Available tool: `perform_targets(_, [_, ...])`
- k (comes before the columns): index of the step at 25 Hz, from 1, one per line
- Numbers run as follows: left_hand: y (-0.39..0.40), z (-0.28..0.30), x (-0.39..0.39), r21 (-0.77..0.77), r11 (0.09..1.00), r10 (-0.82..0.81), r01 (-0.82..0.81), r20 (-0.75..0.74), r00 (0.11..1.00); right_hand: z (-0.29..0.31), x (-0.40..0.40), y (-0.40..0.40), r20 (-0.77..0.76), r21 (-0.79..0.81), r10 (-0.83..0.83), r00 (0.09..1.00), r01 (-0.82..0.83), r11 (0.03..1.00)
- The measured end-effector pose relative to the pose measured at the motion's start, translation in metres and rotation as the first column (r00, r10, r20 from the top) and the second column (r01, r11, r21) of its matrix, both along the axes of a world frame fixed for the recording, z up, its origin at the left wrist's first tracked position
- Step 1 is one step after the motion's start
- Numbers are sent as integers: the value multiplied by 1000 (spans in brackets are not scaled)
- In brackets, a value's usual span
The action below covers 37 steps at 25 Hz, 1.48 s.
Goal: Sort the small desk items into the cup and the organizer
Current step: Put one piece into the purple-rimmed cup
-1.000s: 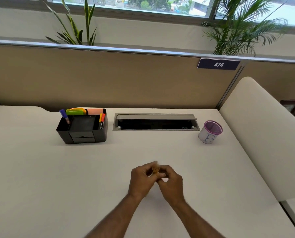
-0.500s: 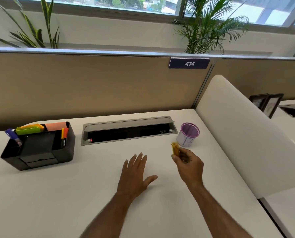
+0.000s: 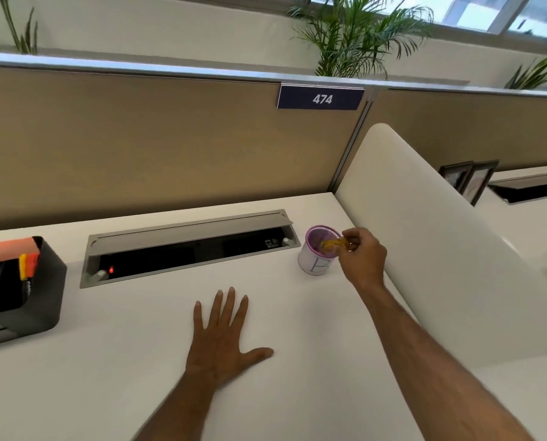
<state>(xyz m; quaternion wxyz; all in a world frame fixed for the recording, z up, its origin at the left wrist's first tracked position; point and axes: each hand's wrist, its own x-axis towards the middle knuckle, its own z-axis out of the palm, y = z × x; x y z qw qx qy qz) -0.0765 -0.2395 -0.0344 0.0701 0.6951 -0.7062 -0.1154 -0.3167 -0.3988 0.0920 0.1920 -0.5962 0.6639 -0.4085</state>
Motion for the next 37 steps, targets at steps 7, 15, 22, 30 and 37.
perform_targets(7, [-3, 0, 0, 47, 999, -5, 5, 5, 1000, -6, 6, -14, -103, -89, 36, 994, -45, 995])
perform_targets(15, [-5, 1, 1, 78, 997, -6, 7, -11, 1000, -6, 11, -12, -106, -131, 5, 994, -18, 991])
perform_targets(22, [-5, -1, 1, 70, 998, 1, 0, -11, 1000, -2, 14, -14, -103, -190, 3, 995, -22, 982])
perform_targets(30, [-5, -2, 1, 48, 999, 2, -1, -23, 1000, -10, 10, -15, -43, -186, -9, 999, 1, 983])
perform_targets(37, [-7, 8, 9, 106, 994, -8, 16, -75, 997, 8, 18, 3, 311, -175, -44, 949, 102, 979])
